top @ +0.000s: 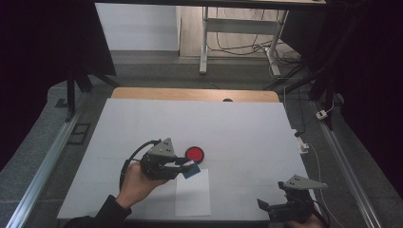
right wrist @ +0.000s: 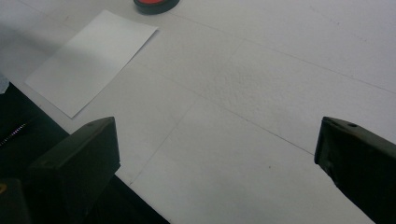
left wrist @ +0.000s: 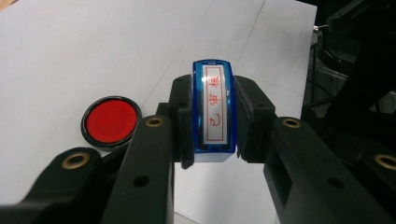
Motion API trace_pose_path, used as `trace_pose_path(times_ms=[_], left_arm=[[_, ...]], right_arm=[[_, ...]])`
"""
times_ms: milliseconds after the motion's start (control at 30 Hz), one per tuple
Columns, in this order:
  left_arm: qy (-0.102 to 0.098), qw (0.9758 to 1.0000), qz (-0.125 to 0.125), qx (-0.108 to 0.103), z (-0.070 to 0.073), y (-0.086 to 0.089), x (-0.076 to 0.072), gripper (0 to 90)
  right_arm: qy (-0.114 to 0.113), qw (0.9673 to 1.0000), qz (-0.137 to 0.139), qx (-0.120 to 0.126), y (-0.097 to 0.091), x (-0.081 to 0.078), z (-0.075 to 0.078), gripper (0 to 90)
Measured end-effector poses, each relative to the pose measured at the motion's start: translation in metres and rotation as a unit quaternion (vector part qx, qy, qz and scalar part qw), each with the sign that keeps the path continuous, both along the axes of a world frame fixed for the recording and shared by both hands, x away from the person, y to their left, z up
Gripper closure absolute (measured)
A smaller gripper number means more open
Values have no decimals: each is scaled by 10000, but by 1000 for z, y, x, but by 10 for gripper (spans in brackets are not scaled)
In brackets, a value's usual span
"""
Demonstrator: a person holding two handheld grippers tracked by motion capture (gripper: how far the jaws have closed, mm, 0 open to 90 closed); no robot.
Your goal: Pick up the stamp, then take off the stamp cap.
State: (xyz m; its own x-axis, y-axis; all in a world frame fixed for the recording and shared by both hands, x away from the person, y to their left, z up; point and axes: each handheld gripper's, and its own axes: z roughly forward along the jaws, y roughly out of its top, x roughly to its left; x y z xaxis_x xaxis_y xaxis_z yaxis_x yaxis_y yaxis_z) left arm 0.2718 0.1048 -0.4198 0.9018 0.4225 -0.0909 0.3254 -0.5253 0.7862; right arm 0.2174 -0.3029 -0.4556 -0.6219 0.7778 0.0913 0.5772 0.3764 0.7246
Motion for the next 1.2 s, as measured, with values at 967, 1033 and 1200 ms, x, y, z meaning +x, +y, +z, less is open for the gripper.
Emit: trace_pose_path(times_ms=[967, 1033, 1200], left_arm=[[196, 9997, -94, -112, 0, 9, 2, 705], [194, 9997, -90, -122, 0, 10, 2, 705], [173, 9997, -138, -134, 0, 12, 2, 705]], right_arm=[[-338, 9977, 572, 115, 25, 1, 8, 5], [-398, 9964, 737, 154, 31, 2, 6, 4], [-386, 9944, 917, 361, 39, 5, 4, 5]])
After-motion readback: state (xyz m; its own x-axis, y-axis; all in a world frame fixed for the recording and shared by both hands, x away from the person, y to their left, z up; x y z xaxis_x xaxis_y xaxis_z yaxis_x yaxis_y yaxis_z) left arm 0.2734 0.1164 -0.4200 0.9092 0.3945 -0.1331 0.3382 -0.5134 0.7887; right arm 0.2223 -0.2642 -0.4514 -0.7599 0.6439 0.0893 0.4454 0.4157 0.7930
